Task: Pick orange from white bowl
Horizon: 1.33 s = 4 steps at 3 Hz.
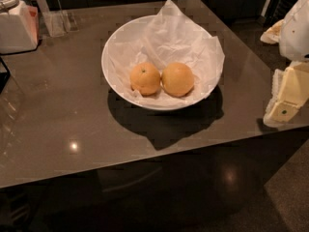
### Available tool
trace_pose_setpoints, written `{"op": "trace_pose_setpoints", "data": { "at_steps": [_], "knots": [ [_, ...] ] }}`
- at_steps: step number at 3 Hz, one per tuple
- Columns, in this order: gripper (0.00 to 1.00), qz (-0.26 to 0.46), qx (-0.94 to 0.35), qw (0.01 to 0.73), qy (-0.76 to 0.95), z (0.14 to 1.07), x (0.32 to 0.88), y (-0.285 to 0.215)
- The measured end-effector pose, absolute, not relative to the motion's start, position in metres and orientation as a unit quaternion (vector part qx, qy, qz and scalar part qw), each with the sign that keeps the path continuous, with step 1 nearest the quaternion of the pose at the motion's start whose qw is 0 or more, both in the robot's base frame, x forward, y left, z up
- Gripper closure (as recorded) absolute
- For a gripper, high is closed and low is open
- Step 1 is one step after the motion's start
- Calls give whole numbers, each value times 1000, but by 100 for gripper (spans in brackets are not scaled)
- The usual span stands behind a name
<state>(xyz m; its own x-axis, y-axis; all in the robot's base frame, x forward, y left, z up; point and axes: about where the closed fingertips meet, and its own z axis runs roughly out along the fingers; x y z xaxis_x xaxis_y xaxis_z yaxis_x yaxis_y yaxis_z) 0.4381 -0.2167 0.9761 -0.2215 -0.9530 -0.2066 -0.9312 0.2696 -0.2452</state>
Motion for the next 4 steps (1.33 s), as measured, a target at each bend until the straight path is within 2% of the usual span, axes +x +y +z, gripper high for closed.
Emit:
{"op": "trace_pose_setpoints", "data": {
  "at_steps": [1,2,4],
  "knots": [
    [0,-34,-603,159,781,976,438,-217],
    [0,-20,-604,188,774,983,454,-207],
    [0,57,-648,232,723,1000,529,-143]
  ]
}}
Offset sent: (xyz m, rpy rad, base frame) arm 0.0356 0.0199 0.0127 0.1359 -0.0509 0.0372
